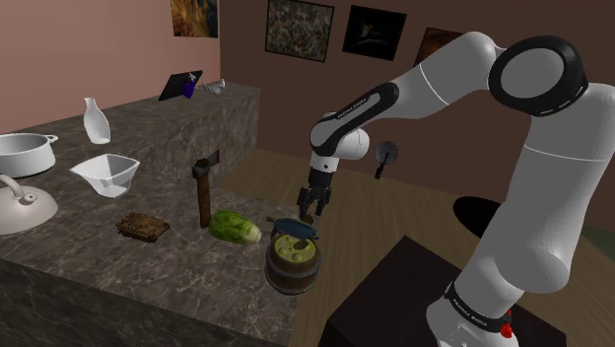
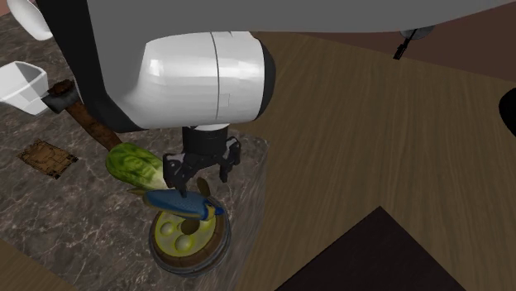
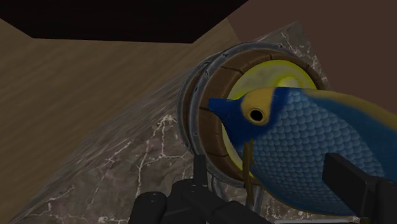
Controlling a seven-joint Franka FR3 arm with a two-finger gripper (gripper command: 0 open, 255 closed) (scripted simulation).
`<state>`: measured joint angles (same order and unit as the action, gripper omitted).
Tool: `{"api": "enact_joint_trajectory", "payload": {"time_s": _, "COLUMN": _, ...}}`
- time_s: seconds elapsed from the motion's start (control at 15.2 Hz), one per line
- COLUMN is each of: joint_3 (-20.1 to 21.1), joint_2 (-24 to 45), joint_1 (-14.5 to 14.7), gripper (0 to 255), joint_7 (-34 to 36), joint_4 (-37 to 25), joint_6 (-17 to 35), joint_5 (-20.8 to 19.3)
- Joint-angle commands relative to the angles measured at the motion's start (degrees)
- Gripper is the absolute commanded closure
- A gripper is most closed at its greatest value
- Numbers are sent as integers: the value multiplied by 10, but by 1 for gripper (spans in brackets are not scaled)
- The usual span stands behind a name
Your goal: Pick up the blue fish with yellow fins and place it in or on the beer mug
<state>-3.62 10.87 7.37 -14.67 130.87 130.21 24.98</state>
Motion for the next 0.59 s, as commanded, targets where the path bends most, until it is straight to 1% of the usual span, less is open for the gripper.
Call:
{"api": "enact_joint_trajectory", "payload": {"time_s": 0.0, "joint_3": 0, "joint_2": 0, "joint_1": 0, "gripper": 0, "joint_7": 0, "joint_4": 0, "joint_6": 0, "joint_5": 0}}
{"api": "enact_joint_trajectory", "payload": {"time_s": 0.07, "joint_3": 0, "joint_2": 0, "joint_1": 0, "gripper": 0, "joint_7": 0, "joint_4": 0, "joint_6": 0, "joint_5": 0}}
{"api": "enact_joint_trajectory", "payload": {"time_s": 0.33, "joint_3": -13, "joint_2": -39, "joint_1": -10, "gripper": 0, "joint_7": 17, "joint_4": -28, "joint_6": -68, "joint_5": -28}}
{"api": "enact_joint_trajectory", "payload": {"time_s": 0.53, "joint_3": -13, "joint_2": -39, "joint_1": -10, "gripper": 0, "joint_7": 17, "joint_4": -28, "joint_6": -68, "joint_5": -28}}
